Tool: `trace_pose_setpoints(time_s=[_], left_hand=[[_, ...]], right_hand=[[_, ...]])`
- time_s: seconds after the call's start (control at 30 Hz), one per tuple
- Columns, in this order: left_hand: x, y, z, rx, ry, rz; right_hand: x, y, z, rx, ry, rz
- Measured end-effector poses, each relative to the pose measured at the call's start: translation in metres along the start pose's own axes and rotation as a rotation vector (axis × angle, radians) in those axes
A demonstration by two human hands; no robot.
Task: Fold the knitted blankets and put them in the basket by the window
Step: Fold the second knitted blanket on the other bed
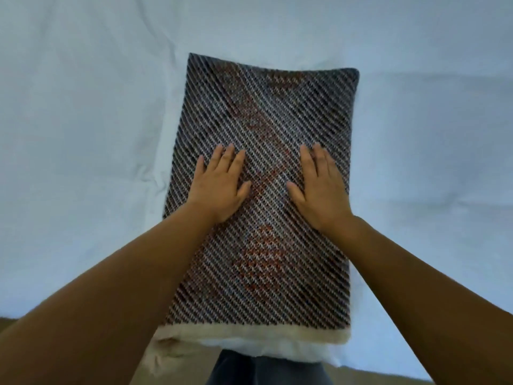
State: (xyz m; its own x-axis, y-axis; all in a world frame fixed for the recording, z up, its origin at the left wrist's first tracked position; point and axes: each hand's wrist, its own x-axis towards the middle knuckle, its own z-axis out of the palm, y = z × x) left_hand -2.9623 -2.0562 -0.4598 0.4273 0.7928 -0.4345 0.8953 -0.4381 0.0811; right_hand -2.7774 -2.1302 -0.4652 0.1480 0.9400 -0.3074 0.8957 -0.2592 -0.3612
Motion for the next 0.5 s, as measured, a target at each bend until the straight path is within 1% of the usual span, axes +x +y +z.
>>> trace_pose_setpoints(time_s=[0.17,0.37,0.5], left_hand=[[0.099,0.009,-0.041,0.014,0.018,-0.061],[0.179,0.012,-0.069,0.080,0.016,-0.017],[0.209,-0.016,-0.082,0.140,-0.066,0.036]], right_hand=[[0.100,0.025,-0.044,-0.094,-0.012,-0.064],[0.180,0.045,-0.058,-0.249,-0.125,-0.137],[0.208,0.048,-0.063,-0.274,-0.196,-0.139]])
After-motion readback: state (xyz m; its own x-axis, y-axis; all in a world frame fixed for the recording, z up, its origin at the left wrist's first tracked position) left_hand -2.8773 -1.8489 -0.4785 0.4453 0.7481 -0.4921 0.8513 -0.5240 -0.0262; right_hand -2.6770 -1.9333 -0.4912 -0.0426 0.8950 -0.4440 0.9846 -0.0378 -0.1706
